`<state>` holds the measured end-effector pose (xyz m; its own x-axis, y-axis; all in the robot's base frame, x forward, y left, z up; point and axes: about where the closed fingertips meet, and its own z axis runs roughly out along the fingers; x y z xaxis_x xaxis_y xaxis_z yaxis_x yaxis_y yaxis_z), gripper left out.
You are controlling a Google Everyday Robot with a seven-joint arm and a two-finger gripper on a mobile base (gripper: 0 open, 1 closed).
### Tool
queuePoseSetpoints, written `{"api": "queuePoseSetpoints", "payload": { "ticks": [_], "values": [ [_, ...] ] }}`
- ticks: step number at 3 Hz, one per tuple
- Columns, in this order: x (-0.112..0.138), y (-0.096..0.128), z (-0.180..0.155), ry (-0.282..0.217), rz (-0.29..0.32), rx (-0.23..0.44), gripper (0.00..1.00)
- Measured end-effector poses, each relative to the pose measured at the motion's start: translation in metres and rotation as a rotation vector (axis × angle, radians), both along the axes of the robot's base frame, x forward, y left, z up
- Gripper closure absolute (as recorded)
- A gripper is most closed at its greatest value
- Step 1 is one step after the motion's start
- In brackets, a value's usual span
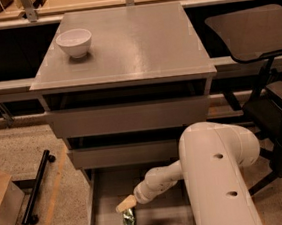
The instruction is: Pick green can from bottom drawer and place on counter
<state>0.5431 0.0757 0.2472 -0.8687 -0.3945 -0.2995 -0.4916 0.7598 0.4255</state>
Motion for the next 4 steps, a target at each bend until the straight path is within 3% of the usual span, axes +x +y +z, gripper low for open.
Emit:
{"api": "queuePoseSetpoints", "payload": {
  "ticks": [3,4],
  "values": [
    [-0.010,0.047,-0.074,0.088,0.002,0.043,0.00],
    [-0.016,0.054,-0.117,0.159,-0.022,0.024,0.02]
  ]
}}
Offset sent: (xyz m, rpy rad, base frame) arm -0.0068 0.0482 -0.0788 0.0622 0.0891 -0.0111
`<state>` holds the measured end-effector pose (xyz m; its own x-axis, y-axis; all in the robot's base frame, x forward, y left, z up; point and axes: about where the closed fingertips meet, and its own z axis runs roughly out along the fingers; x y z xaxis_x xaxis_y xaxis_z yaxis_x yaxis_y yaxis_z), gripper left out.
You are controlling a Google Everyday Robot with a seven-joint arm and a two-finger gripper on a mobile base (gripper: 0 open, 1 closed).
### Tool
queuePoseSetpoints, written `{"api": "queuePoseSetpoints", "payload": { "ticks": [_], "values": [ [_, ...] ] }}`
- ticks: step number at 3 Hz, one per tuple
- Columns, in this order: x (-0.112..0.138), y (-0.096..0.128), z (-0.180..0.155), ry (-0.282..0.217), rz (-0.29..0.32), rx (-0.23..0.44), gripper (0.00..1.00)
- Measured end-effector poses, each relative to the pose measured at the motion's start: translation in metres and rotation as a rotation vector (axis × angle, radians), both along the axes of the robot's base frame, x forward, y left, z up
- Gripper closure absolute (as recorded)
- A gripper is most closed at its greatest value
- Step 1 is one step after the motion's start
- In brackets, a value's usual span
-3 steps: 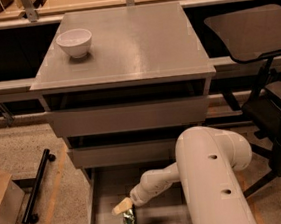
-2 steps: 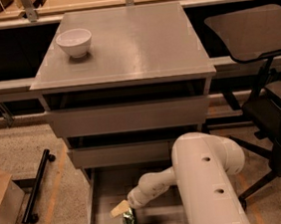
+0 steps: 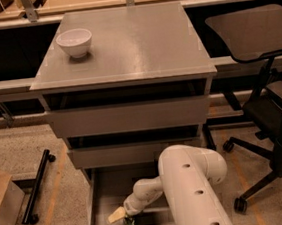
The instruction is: Pick green can from bottom drawer and place on counter
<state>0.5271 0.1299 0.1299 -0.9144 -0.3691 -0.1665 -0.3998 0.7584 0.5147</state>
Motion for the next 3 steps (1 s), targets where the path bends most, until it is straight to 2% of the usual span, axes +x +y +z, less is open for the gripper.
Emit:
{"api": "queuePoseSetpoints", "payload": {
  "ticks": [2,3],
  "values": [
    [-0.002,0.000,-0.001,0.017,-0.010,-0.005,0.47],
    [-0.006,0.000,-0.020,0.038,-0.030,-0.032,0.72]
  ]
}}
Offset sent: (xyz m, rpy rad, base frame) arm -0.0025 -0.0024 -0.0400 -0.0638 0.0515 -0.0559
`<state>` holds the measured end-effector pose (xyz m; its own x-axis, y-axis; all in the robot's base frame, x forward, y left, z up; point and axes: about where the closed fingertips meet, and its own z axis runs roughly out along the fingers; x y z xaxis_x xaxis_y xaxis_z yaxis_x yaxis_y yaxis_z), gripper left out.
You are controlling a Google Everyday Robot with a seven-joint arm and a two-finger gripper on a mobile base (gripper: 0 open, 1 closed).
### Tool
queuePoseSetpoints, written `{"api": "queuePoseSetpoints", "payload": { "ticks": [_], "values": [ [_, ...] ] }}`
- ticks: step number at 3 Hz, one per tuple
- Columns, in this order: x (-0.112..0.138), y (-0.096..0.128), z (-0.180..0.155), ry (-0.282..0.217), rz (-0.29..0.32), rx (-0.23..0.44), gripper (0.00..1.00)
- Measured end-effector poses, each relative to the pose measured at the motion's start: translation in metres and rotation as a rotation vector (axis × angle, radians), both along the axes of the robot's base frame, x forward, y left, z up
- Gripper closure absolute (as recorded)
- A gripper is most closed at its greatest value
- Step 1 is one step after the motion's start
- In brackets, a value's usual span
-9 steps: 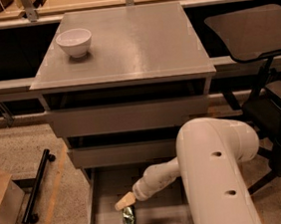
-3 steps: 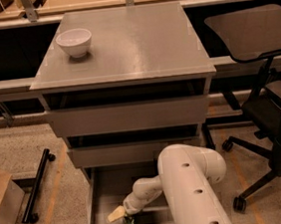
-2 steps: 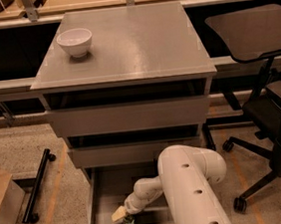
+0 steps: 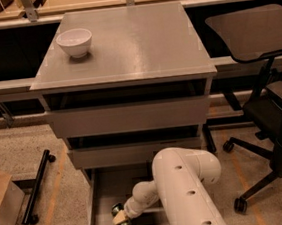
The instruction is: Pick green can from bottom drawer and place on counter
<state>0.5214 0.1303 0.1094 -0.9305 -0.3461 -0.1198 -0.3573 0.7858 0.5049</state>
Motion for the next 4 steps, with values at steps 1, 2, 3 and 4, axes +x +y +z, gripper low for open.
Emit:
{"api": "queuePoseSetpoints", "payload": {
  "ticks": [1,2,3,4],
  "values": [
    [-0.002,-0.001,-0.005,0.003,-0.021,-0.001,0.94],
    [-0.002,-0.001,-0.005,0.003,-0.021,-0.001,1.00],
    [0.000,-0.001,0.018,-0.008,0.015,0.045,1.00],
    [0.015,-0.002,0.092,-0.040,0.069,0.223,1.00]
  ]
}}
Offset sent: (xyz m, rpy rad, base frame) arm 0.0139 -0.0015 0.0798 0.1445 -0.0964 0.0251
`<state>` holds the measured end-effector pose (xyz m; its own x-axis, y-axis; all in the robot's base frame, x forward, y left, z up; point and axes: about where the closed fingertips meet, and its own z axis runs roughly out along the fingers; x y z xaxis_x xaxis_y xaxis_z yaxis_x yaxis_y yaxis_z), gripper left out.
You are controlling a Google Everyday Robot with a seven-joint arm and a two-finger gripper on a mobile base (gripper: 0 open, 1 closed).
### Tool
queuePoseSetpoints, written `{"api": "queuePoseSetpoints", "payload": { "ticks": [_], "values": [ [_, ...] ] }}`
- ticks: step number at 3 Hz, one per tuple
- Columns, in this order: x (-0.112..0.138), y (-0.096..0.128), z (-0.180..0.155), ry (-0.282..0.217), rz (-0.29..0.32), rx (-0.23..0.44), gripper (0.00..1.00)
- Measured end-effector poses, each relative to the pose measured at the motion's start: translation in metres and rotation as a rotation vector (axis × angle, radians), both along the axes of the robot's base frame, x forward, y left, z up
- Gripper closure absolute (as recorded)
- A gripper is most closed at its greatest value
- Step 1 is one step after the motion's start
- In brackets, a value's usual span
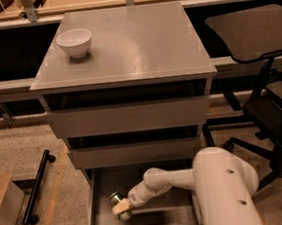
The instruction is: Pick green can from bottom drawer and place on counter
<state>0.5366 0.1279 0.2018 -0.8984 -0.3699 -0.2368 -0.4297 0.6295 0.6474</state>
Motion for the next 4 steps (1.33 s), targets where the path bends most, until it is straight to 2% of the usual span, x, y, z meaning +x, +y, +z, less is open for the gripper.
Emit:
{"api": "queuePoseSetpoints", "payload": {
  "ticks": [1,2,3,4],
  "values": [
    [0.014,-0.014,0.068,-0.045,0.048,0.167,1.00],
    [0.007,-0.050,0.142,-0.091,0.184,0.307,1.00],
    [-0.014,-0.078,0.185,-0.093,0.270,0.349,1.00],
    [-0.027,-0.110,0.233,-0.124,0.294,0.326,1.00]
  ]
}}
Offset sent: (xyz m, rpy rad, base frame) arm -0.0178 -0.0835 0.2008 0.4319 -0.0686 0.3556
